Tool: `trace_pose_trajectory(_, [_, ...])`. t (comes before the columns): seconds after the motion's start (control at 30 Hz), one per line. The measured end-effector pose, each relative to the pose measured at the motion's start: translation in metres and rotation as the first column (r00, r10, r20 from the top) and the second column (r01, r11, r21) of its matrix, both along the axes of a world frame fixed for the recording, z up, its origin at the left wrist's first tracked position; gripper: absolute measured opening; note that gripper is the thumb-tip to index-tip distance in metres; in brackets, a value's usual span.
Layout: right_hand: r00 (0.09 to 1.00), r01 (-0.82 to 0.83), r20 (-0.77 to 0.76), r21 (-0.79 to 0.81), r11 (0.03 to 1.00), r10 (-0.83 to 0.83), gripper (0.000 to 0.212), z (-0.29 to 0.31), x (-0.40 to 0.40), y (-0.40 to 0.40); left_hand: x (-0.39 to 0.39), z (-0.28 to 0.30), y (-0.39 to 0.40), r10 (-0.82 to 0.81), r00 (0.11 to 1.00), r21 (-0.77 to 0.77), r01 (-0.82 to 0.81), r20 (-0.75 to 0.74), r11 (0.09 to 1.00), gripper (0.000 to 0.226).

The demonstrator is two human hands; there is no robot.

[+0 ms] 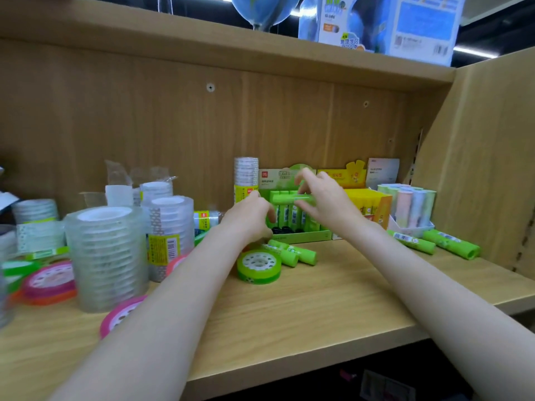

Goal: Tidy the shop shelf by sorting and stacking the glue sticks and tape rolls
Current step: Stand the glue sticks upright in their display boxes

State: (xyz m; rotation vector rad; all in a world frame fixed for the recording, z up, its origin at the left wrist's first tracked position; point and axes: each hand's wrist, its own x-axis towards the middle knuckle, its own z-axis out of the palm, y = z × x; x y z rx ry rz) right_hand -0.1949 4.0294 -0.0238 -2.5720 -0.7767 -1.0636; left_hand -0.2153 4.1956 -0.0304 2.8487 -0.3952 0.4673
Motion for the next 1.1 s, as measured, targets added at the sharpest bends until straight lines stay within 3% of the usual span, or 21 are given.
trace_pose_trajectory(0.1, [0.999,-0.03,0.03,0.011,0.999,0.03,0.05,-0.004,0.008,0.001,0.002,-0.001,0.001,-0.001,1.0,-0.004,0.001,0.0,1.0,0.032])
trace_pose_trajectory(0.27, [0.983,-0.152,0.144,0.31,0.939,0.112,0.051,0.002,0.008,-0.011,0.005,0.0,0.002,-0.019,1.0,-0.031,0.019,-0.007,0.999,0.026])
trace_pose_trajectory(0.33, [0.984,-0.158,0.135,0.344,0.926,0.117,0.052,0.004,0.005,-0.012,0.006,0.002,0.004,-0.047,0.999,-0.138,0.045,-0.01,0.989,0.019])
trace_pose_trajectory(0.43, [0.982,-0.181,0.106,0.311,0.933,0.155,0.048,0.003,-0.001,-0.008,0.005,0.006,0.007,-0.055,0.998,-0.311,0.043,-0.031,0.949,0.031])
trace_pose_trajectory(0.57, [0.984,-0.175,0.059,0.224,0.959,0.166,0.044,0.0,-0.002,-0.004,0.004,0.006,0.006,-0.028,1.0,-0.335,0.025,-0.005,0.942,0.034])
trace_pose_trajectory(0.67, [0.999,-0.034,0.011,0.136,0.99,0.032,0.044,-0.003,0.002,-0.005,0.003,0.007,0.006,-0.001,1.0,-0.363,0.011,0.028,0.932,0.035])
trace_pose_trajectory(0.77, [0.99,0.125,-0.067,0.028,0.992,-0.123,0.042,-0.007,0.008,-0.007,0.0,0.007,0.005,0.02,0.999,-0.344,-0.008,0.03,0.939,0.037])
trace_pose_trajectory(0.9, [0.97,0.238,-0.041,-0.066,0.969,-0.241,0.041,-0.013,0.014,-0.007,-0.002,0.007,0.002,0.046,0.999,-0.292,-0.038,0.023,0.956,0.039])
trace_pose_trajectory(1.1, [0.957,0.264,-0.086,-0.121,0.957,-0.276,0.045,-0.011,0.018,-0.008,0.0,0.004,0.005,0.08,0.997,-0.267,-0.08,-0.01,0.96,0.039])
